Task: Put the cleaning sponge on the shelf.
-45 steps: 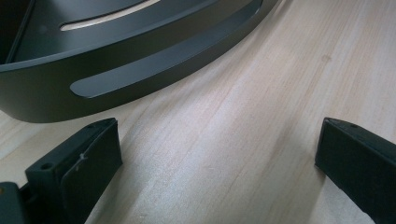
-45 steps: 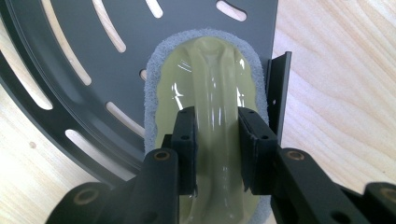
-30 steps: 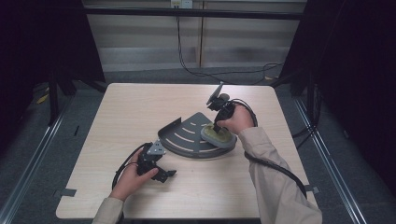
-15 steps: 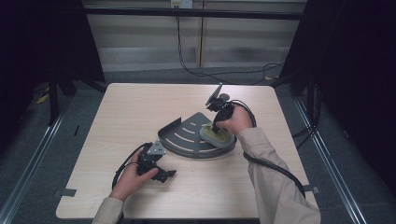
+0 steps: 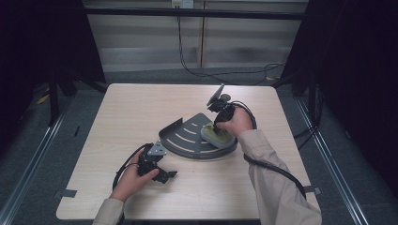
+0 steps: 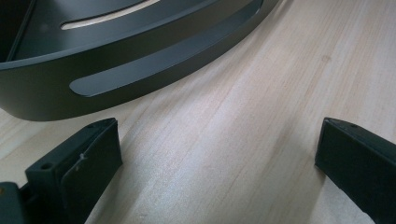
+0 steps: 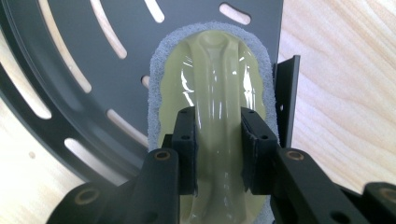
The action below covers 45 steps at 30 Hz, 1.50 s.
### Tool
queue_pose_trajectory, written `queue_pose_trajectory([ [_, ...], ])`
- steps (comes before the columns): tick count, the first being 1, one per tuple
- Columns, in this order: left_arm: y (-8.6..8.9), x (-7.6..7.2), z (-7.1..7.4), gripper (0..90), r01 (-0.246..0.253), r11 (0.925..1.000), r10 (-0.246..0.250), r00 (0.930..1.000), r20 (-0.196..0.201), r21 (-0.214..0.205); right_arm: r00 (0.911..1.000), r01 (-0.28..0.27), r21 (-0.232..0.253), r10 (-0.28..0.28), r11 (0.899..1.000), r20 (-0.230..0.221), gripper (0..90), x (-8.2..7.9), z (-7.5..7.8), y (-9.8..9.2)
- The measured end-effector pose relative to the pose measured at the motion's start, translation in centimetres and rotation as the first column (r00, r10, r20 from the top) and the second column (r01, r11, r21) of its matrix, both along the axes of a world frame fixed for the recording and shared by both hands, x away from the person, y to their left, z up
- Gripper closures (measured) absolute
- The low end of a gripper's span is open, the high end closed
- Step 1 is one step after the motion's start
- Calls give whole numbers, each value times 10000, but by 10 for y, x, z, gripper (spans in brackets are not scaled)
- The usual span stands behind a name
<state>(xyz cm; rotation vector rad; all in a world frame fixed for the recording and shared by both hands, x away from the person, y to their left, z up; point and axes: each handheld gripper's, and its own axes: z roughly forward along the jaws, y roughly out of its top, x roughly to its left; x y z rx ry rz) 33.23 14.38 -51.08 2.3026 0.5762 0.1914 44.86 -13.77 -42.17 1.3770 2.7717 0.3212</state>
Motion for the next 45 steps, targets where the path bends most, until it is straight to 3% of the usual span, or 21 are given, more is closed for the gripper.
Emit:
queue_pose_trajectory([
  [3,0,0,0,0,0,10000,0,10000,4,3,9996,-23,-133,19,9999,-273,704,0,-6,2],
  [22,0,0,0,0,32,10000,-32,10000,2,-8,9994,-92,-121,88,9999,-347,686,-8,-12,-8],
  [34,0,0,0,0,16,10000,-16,10000,8,-5,9998,-153,-235,151,9996,-114,557,-10,-5,-11],
  [45,0,0,0,0,40,10000,-40,10000,-15,-8,9989,-288,-255,297,9993,363,333,-13,5,-10],
])
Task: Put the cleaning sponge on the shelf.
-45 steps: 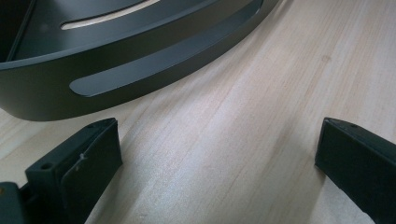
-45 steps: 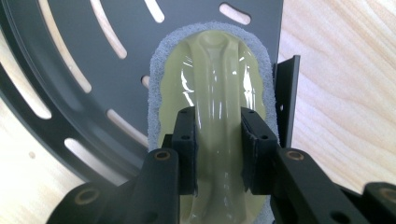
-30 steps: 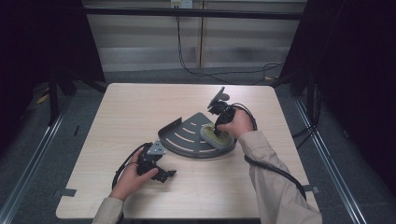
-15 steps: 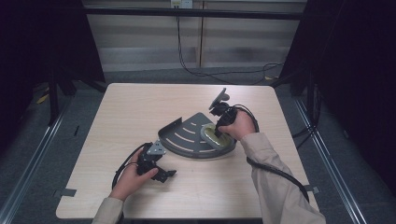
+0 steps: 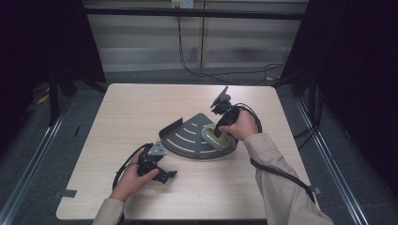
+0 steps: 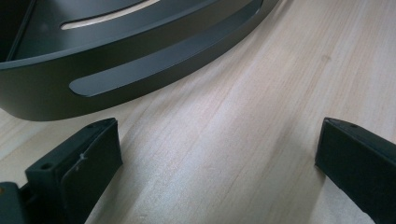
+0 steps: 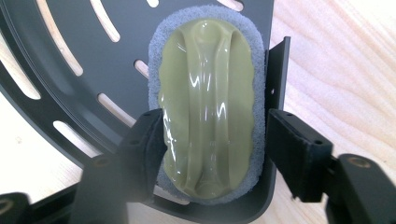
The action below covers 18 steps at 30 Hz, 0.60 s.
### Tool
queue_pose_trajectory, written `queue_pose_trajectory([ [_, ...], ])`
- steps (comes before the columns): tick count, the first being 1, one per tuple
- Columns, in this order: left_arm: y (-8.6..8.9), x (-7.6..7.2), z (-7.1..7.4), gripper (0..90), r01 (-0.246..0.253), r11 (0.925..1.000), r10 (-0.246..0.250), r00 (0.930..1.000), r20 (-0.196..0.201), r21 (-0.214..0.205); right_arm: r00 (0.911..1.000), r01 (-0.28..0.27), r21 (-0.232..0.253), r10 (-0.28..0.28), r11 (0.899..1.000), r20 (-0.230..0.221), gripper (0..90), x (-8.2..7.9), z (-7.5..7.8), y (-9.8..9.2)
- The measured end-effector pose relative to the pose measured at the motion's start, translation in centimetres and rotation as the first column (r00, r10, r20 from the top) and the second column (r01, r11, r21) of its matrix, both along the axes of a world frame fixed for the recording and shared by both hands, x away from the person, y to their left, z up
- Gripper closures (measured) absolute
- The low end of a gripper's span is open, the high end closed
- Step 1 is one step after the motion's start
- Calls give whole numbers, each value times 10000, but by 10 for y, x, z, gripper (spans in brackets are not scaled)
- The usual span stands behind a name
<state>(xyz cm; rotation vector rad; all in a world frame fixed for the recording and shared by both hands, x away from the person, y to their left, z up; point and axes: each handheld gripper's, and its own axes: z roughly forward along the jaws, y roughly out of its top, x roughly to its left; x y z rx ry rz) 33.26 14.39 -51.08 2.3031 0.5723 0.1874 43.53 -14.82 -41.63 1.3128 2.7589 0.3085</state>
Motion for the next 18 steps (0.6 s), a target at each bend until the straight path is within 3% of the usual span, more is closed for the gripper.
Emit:
queue_pose_trajectory([
  [18,0,0,0,0,-21,10000,21,10000,22,2,9996,-71,511,57,9987,265,214,-9,12,-14],
])
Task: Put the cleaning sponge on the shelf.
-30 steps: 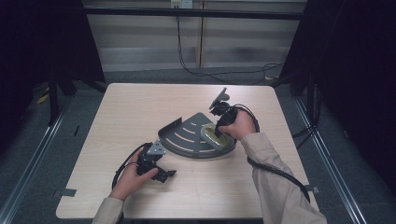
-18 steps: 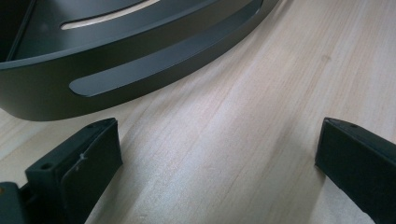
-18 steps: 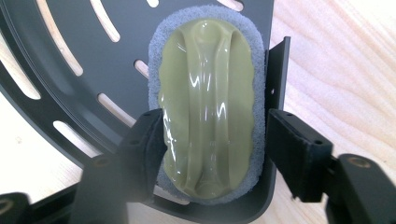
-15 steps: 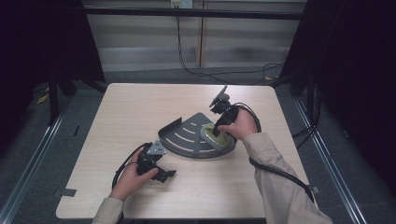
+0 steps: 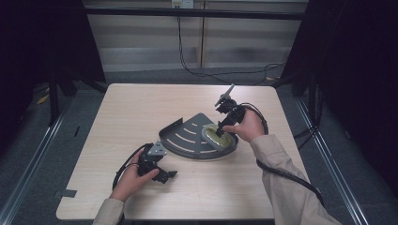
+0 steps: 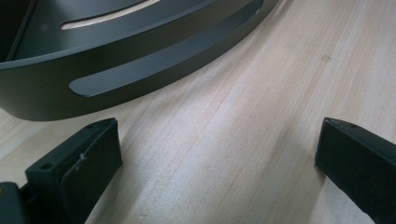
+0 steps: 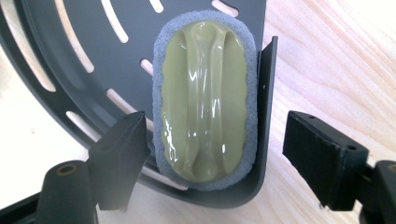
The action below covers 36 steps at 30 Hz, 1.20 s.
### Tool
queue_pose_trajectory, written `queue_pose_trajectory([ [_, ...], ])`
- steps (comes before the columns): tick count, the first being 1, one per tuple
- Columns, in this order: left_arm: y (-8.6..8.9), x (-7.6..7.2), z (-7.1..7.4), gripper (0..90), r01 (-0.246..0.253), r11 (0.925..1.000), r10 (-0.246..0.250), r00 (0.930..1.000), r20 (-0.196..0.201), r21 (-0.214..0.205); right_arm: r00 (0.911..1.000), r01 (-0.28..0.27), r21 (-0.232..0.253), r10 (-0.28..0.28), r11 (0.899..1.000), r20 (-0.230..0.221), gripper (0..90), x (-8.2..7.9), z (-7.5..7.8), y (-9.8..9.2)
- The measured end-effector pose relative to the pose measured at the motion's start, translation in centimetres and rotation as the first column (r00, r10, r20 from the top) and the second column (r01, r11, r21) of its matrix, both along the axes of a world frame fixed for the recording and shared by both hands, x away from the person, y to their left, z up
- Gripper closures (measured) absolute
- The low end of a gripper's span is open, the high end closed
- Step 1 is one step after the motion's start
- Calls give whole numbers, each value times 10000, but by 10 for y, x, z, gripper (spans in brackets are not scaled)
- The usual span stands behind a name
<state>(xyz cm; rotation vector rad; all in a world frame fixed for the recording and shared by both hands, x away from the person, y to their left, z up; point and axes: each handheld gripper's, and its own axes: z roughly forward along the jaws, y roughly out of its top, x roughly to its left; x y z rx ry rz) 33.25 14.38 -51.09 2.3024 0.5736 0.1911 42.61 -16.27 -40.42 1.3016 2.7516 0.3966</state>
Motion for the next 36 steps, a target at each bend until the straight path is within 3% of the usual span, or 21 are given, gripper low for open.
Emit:
queue_pose_trajectory([
  [8,0,0,0,0,-4,10000,4,10000,0,-2,10000,-97,10,97,10000,-16,195,-7,4,-8],
  [36,0,0,-1,0,-53,10000,53,10000,-7,-79,9978,-666,274,667,9974,-27,141,-56,2,-48],
])
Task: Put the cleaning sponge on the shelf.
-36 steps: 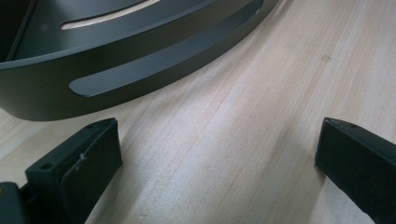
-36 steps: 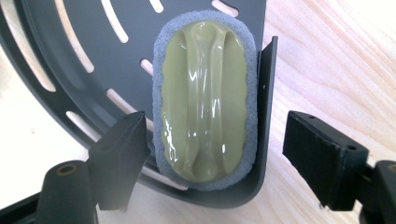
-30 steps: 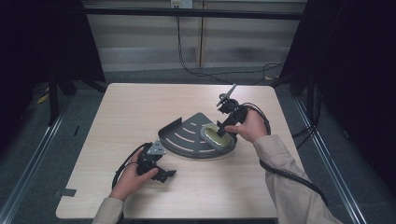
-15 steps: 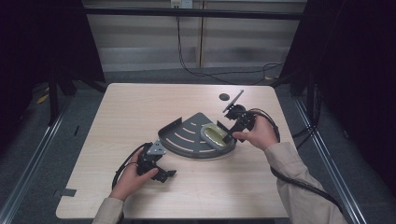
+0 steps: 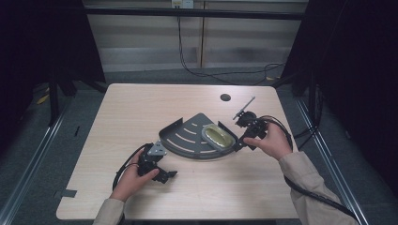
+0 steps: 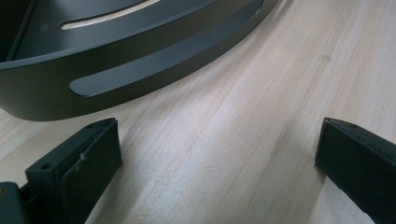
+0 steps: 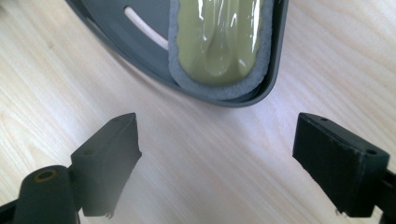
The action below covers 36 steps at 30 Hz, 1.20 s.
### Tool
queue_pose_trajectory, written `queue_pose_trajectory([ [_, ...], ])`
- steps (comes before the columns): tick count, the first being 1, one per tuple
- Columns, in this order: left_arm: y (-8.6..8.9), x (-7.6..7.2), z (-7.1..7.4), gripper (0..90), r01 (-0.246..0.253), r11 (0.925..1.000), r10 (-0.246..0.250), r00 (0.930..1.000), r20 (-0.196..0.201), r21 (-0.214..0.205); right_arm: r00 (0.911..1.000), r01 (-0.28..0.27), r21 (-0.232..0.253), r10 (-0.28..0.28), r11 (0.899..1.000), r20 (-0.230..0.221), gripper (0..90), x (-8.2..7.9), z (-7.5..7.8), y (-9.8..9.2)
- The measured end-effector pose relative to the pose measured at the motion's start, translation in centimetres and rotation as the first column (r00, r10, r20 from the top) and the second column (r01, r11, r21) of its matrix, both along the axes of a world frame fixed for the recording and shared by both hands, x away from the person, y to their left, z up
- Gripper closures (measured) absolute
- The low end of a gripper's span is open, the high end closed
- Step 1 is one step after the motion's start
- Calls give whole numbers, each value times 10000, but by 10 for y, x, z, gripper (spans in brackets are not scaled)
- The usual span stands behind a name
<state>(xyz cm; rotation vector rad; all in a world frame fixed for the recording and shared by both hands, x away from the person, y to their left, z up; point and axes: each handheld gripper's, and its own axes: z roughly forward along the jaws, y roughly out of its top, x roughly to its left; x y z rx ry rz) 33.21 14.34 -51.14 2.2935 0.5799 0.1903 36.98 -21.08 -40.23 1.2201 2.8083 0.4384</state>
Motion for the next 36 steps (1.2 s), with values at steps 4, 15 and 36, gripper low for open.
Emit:
queue_pose_trajectory([
  [4,0,0,0,0,-3,10000,3,10000,-12,7,10000,-31,-41,31,10000,52,141,-4,-2,-3],
  [15,0,0,0,0,59,9999,-59,10000,14,93,9995,-296,44,295,9996,119,141,-25,-15,-11],
  [36,0,0,0,0,68,9999,-68,10000,20,107,9998,-192,751,198,9970,-70,142,-49,-44,-43],
])
